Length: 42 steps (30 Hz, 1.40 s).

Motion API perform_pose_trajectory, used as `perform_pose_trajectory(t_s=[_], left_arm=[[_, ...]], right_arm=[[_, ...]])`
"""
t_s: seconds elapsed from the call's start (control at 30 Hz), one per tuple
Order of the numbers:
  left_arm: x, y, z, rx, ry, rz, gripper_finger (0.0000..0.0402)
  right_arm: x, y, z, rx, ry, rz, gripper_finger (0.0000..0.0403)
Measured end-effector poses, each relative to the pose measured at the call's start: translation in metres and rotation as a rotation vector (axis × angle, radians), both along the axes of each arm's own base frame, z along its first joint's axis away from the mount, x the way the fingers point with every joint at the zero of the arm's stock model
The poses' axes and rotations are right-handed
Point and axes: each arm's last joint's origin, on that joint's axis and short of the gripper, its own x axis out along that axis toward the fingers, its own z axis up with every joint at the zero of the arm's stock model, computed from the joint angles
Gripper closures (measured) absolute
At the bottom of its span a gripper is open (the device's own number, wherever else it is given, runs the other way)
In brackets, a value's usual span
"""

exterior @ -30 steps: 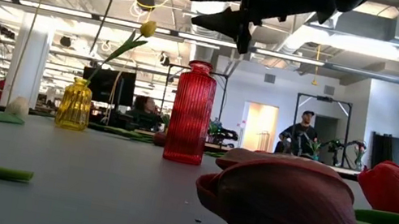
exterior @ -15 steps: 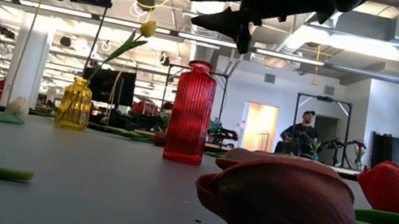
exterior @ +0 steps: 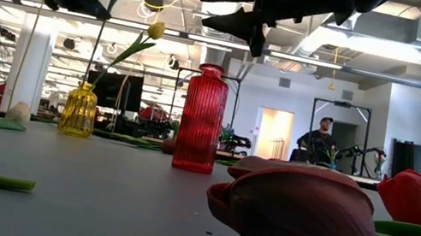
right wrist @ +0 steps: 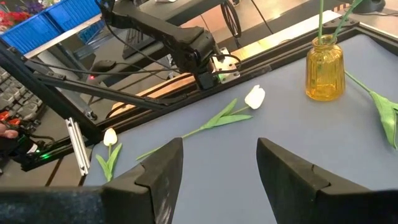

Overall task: Sort flowers into vase by color
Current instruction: Put the yellow flower into the yellow vase, then put the top white flower into the yellow vase

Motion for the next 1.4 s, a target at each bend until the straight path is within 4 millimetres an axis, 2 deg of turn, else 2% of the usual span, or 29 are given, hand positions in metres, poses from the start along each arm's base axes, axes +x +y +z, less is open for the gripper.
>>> perform_pose_trajectory(t_s=[0.2, 0.43, 0.7, 0.93, 1.07, 1.4], left_arm=[[0.002, 0.007, -0.005, -0.068, -0.017, 0.01, 0.0401], [0.005, 0.02, -0.019, -0.254, -0.056, 0.072, 0.0401], [0.01, 0.028, -0.029, -0.314, -0.003, 0.08, 0.0401], [0.011, 0.027, -0.029, -0.32, -0.011, 0.048, 0.0399], [0.01, 0.024, -0.026, -0.303, -0.018, 0.014, 0.0371], [0.002, 0.012, -0.031, -0.373, 0.023, -0.001, 0.0253]], right_arm=[[0.0, 0.0, 0.0, 0.0, 0.0, 0.0, 0.0173], [0.0, 0.0, 0.0, -0.001, 0.0, 0.0, 0.0173], [0.0, 0.0, 0.0, 0.0, 0.0, 0.0, 0.0173], [0.0, 0.0, 0.0, 0.0, 0.001, 0.0, 0.0173], [0.0, 0.0, 0.0, 0.0, 0.002, 0.0, 0.0173], [0.0, 0.0, 0.0, 0.0, 0.003, 0.0, 0.0173]])
